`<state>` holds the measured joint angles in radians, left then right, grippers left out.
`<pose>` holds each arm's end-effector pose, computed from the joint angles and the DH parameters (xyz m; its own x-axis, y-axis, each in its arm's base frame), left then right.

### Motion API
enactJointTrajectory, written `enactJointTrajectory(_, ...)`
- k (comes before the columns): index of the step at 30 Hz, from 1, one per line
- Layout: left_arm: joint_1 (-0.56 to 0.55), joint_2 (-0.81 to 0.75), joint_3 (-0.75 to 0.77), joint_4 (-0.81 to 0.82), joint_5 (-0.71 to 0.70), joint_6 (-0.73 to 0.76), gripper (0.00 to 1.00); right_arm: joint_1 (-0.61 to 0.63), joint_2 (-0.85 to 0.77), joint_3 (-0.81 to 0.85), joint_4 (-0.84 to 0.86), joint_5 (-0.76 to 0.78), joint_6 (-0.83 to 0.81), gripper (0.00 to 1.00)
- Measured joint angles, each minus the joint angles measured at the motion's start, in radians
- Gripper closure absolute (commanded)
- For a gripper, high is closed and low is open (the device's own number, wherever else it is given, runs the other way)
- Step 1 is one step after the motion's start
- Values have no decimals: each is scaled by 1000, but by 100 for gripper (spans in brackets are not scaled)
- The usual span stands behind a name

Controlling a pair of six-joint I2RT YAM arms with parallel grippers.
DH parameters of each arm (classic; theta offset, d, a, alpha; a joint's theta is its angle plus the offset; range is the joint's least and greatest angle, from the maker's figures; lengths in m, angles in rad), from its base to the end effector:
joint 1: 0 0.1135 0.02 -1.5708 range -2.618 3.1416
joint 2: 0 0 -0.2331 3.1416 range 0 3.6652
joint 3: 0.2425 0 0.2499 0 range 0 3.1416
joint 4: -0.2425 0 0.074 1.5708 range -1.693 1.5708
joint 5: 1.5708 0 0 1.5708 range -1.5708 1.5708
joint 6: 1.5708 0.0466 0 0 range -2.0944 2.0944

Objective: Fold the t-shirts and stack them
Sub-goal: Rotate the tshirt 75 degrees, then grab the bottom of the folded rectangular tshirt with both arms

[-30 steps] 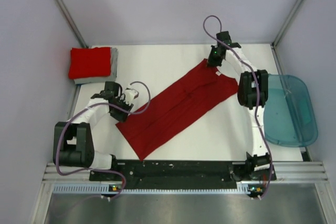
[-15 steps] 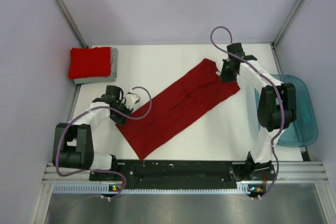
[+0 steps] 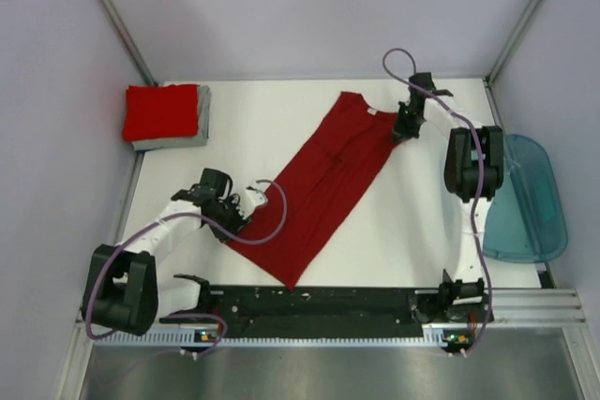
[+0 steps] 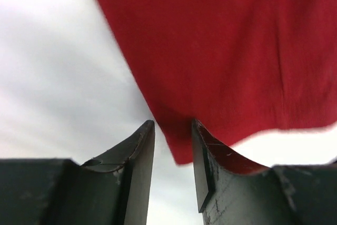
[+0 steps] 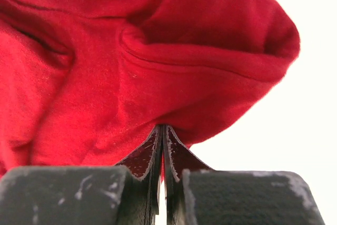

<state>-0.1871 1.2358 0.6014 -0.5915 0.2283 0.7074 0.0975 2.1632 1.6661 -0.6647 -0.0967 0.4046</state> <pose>0.2090 -0.0503 0.1258 -0.5362 0.7458 -0.3954 0.7958 0.6028 0.0578 0.4373 0.0473 0.1335 -0.8926 0.3064 -0.3307 0.2353 0.9423 0.2380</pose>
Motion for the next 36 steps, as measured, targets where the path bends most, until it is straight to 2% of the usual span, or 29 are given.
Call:
enactJointTrajectory(3,-108,-23,1,-86,53,6,58,-26,158,246,-8,-72,-2,93)
enactJointTrajectory(5,-195,-37,6,-134,83,6,56,-44,240,380,-4,-102,-6,84)
enactJointTrajectory(8,-269,-59,38,-199,132,6,51,-60,273,444,2,-150,-21,63)
enactJointTrajectory(11,-273,-97,97,-248,151,23,46,-68,230,414,5,-186,-56,53)
enactJointTrajectory(14,-273,-124,150,-262,157,58,46,-56,68,232,48,-217,-97,50)
enactJointTrajectory(16,-273,-130,163,-257,159,103,45,-37,-113,40,111,-245,-118,47)
enactJointTrajectory(18,-273,-130,162,-252,161,151,44,-4,-349,-171,198,-282,-134,35)
enactJointTrajectory(19,-273,-130,161,-248,165,170,43,23,-474,-269,254,-303,-140,35)
enactJointTrajectory(22,-272,-125,155,-238,208,262,39,145,-818,-518,430,-350,-171,35)
enactJointTrajectory(24,-272,-122,151,-241,240,325,39,251,-967,-638,517,-363,-211,34)
enactJointTrajectory(25,-272,-120,149,-241,249,347,39,309,-1022,-692,548,-366,-242,30)
enactJointTrajectory(28,-272,-113,134,-237,259,427,39,502,-1122,-852,599,-386,-382,30)
enactJointTrajectory(33,-279,-108,51,-199,247,515,39,766,-1124,-1062,554,-389,-623,32)
enactJointTrajectory(36,-288,-98,5,-173,233,535,41,909,-1096,-1104,523,-348,-742,39)
